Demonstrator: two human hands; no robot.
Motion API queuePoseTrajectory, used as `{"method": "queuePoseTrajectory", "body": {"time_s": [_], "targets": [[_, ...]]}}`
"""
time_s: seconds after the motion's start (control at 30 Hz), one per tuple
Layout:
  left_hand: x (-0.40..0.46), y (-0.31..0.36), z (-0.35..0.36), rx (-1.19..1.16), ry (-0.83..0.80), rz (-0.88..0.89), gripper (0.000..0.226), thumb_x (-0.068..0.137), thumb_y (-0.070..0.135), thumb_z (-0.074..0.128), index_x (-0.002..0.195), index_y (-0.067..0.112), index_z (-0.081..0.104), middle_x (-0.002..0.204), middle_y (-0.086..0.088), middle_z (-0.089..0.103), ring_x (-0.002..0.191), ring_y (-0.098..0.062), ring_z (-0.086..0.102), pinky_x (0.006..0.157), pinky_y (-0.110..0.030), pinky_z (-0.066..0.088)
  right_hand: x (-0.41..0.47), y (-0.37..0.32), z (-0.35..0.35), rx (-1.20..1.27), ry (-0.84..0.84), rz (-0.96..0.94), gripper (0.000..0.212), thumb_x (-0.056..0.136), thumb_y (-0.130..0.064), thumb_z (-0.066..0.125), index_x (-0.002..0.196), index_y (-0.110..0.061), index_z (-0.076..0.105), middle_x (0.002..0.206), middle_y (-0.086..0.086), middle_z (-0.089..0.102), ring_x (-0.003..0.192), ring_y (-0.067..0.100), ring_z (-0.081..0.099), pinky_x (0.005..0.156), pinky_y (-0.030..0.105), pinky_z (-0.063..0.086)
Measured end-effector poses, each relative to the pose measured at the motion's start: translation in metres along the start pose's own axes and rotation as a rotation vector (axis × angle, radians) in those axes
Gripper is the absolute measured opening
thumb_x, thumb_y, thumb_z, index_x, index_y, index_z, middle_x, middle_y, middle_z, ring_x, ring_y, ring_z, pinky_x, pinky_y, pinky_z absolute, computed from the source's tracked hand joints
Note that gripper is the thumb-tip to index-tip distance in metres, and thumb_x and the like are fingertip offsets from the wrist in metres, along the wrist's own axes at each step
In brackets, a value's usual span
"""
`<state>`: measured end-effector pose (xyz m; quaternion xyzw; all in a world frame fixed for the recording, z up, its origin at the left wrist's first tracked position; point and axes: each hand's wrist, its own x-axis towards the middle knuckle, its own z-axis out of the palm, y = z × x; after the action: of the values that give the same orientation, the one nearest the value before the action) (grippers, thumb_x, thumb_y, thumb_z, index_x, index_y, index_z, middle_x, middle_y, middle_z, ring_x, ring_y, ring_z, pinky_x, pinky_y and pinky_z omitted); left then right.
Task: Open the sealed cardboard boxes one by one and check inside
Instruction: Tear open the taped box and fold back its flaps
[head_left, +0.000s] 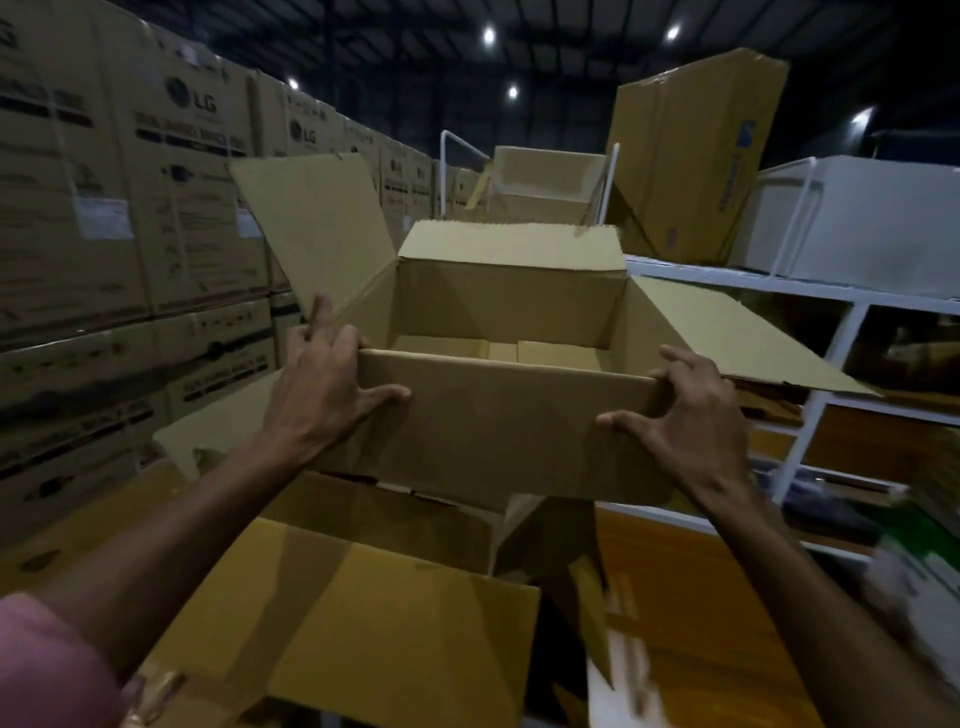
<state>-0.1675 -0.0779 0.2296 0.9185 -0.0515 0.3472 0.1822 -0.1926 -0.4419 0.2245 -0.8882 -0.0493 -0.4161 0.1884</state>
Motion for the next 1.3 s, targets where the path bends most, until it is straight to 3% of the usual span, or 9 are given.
{"method": "queuePoseTrajectory", "body": {"time_s": [0.27, 0.4, 0.63, 0.73, 0.83, 0.97, 1.07, 1.13, 1.3], "targets": [[0.050, -0.129, -0.015, 0.064, -0.183, 0.006, 0.070, 0.069, 0.064, 0.079, 0.110, 0.013, 0.055, 0.161, -0.019, 0.028, 0.136, -0.045, 0.032, 0.101, -0.060, 0.046, 0.002, -0.104, 0.082, 0.020, -0.098, 0.101, 0.071, 0.066, -0.052, 0.089, 0.118, -0.011, 0.062, 0.130, 0.010, 0.059, 0.114, 0.030, 0.054, 0.094, 0.047, 0.047], [0.063, -0.161, 0.007, 0.064, -0.302, -0.021, 0.067, 0.071, 0.065, 0.079, 0.108, 0.015, 0.054, 0.167, -0.018, 0.015, 0.140, -0.047, 0.029, 0.106, -0.061, 0.041, 0.004, -0.123, 0.109, 0.033, -0.183, 0.151, 0.069, 0.065, -0.053, 0.089, 0.116, -0.017, 0.060, 0.125, 0.008, 0.058, 0.109, 0.025, 0.053, 0.091, 0.044, 0.048], [0.091, -0.181, 0.037, 0.022, -0.413, -0.001, 0.059, 0.070, 0.069, 0.077, 0.098, 0.024, 0.049, 0.161, -0.022, 0.029, 0.136, -0.047, 0.038, 0.109, -0.060, 0.040, 0.028, -0.125, 0.127, -0.020, -0.308, 0.229, 0.068, 0.062, -0.058, 0.088, 0.112, -0.023, 0.058, 0.112, -0.003, 0.051, 0.107, 0.024, 0.052, 0.082, 0.041, 0.050], [0.107, -0.185, 0.043, -0.031, -0.433, -0.024, 0.058, 0.066, 0.070, 0.078, 0.081, 0.028, 0.042, 0.126, -0.017, 0.059, 0.113, -0.037, 0.055, 0.098, -0.058, 0.049, 0.045, -0.125, 0.134, -0.031, -0.368, 0.288, 0.074, 0.063, -0.058, 0.088, 0.117, -0.016, 0.060, 0.112, -0.001, 0.053, 0.104, 0.023, 0.053, 0.080, 0.039, 0.049], [0.125, -0.187, 0.046, -0.050, -0.453, -0.063, 0.058, 0.063, 0.071, 0.081, 0.082, 0.030, 0.045, 0.104, -0.006, 0.059, 0.097, -0.028, 0.056, 0.086, -0.051, 0.056, 0.064, -0.131, 0.141, 0.013, -0.441, 0.349, 0.071, 0.065, -0.053, 0.089, 0.118, -0.014, 0.061, 0.116, 0.004, 0.058, 0.103, 0.024, 0.056, 0.087, 0.048, 0.056], [0.139, -0.188, 0.057, -0.017, -0.511, -0.055, 0.058, 0.070, 0.063, 0.082, 0.096, 0.019, 0.054, 0.103, -0.005, 0.057, 0.097, -0.025, 0.057, 0.093, -0.049, 0.053, 0.074, -0.136, 0.158, 0.029, -0.538, 0.415, 0.058, 0.071, -0.043, 0.090, 0.111, -0.014, 0.061, 0.108, 0.005, 0.062, 0.100, 0.025, 0.061, 0.089, 0.049, 0.057], [0.142, -0.188, 0.069, -0.004, -0.545, -0.048, 0.053, 0.070, 0.062, 0.082, 0.089, 0.023, 0.051, 0.099, -0.003, 0.056, 0.090, -0.022, 0.055, 0.087, -0.045, 0.054, 0.073, -0.128, 0.171, 0.003, -0.621, 0.450, 0.042, 0.074, -0.044, 0.087, 0.093, -0.023, 0.055, 0.098, 0.001, 0.064, 0.090, 0.021, 0.063, 0.077, 0.041, 0.057], [0.144, -0.189, 0.076, 0.011, -0.562, -0.038, 0.053, 0.068, 0.064, 0.083, 0.085, 0.026, 0.048, 0.100, -0.002, 0.053, 0.090, -0.021, 0.054, 0.085, -0.044, 0.055, 0.072, -0.123, 0.177, -0.104, -0.712, 0.455, 0.042, 0.078, -0.050, 0.082, 0.090, -0.020, 0.054, 0.090, 0.001, 0.063, 0.085, 0.024, 0.065, 0.066, 0.033, 0.053], [0.145, -0.197, 0.091, 0.132, -0.694, -0.014, 0.062, 0.067, 0.070, 0.080, 0.093, 0.017, 0.060, 0.095, -0.003, 0.063, 0.089, -0.024, 0.062, 0.092, -0.045, 0.054, 0.059, -0.114, 0.187, -0.138, -0.809, 0.500, 0.046, 0.086, -0.060, 0.071, 0.084, -0.014, 0.067, 0.081, 0.005, 0.070, 0.075, 0.022, 0.068, 0.066, 0.035, 0.056]]}}
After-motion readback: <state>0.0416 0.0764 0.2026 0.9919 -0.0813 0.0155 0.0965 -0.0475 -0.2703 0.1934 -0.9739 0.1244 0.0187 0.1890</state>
